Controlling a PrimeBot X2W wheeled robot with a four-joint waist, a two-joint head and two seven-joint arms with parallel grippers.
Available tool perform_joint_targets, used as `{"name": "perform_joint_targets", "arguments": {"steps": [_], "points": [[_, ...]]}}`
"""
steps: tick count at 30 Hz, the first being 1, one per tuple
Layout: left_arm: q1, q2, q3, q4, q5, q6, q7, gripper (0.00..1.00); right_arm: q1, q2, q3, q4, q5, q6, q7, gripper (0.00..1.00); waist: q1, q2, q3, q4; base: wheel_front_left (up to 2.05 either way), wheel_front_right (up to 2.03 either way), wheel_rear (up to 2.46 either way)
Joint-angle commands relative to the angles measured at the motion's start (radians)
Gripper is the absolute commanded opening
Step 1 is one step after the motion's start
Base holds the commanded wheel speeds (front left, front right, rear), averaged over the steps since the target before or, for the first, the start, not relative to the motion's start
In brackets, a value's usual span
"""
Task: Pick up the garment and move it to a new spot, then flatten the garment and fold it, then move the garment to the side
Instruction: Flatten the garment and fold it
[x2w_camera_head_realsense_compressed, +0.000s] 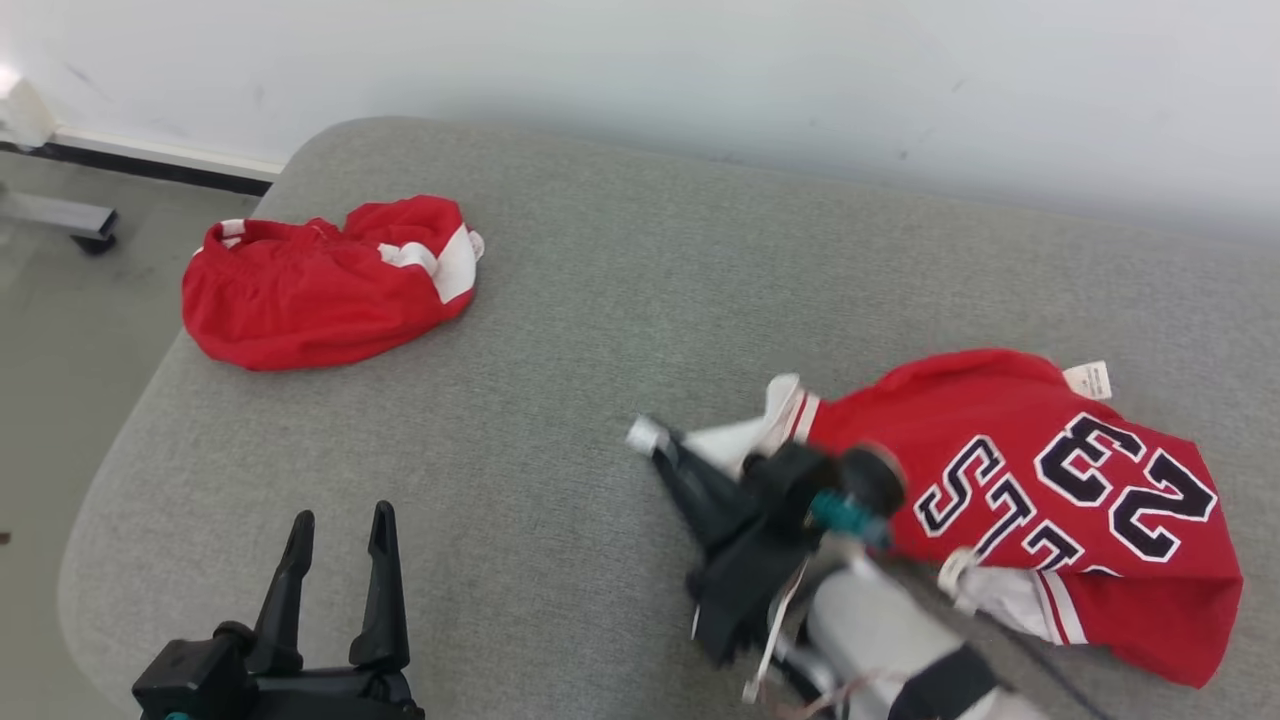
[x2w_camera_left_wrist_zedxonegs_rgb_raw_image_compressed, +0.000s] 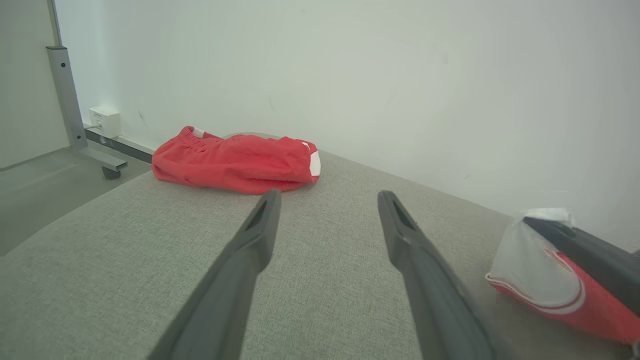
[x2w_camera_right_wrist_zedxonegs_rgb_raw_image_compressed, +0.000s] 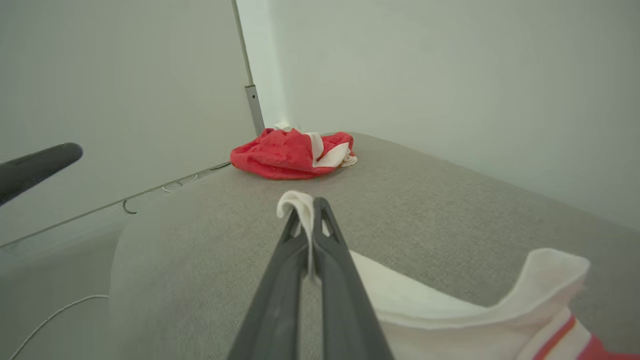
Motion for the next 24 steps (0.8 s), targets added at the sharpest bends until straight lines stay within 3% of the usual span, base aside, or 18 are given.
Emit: {"name": "perform_joint_targets", "arguments": {"steps": [1,7,8,9,15,19,24], "points": [[-0.010,0.000,-0.004,0.003,-0.009,0.004,-0.001,1.00,0.046,0.011,0.037,-0.009,-0.016,-0.003,-0.005,0.00,0.0001,0.0001,0.004,0.021,0.00,0.00,0.00],[-0.015,0.001,-0.017,0.014,-0.014,0.007,-0.001,1.00,0.136,0.010,0.159,-0.060,0.039,-0.003,-0.005,0.00,0.0001,0.0001,0.004,0.039,0.00,0.00,0.00],[-0.015,0.001,-0.018,0.015,-0.014,0.007,-0.001,1.00,0.137,0.010,0.167,-0.061,0.047,-0.003,-0.005,0.38,0.0001,0.0001,0.003,0.040,0.00,0.00,0.00],[-0.015,0.001,-0.017,0.017,-0.014,0.006,-0.001,1.00,0.137,0.010,0.172,-0.060,0.056,-0.003,-0.005,1.00,0.0001,0.0001,0.002,0.040,0.00,0.00,0.00],[-0.002,0.001,0.004,0.017,-0.005,0.005,-0.001,1.00,0.109,0.011,0.115,-0.080,0.055,-0.003,-0.005,1.00,0.0001,0.0001,-0.010,0.009,0.00,0.00,0.00],[0.005,0.001,0.022,0.014,0.006,0.001,-0.001,1.00,0.110,0.008,-0.003,-0.125,0.006,-0.003,-0.005,1.00,0.0001,0.0001,-0.024,-0.032,0.00,0.00,0.00],[0.008,0.001,0.048,0.011,0.020,-0.012,-0.001,1.00,0.185,-0.069,-0.198,-0.244,-0.062,-0.003,-0.003,1.00,0.0001,0.0001,-0.038,-0.093,0.00,0.00,0.00]]}}
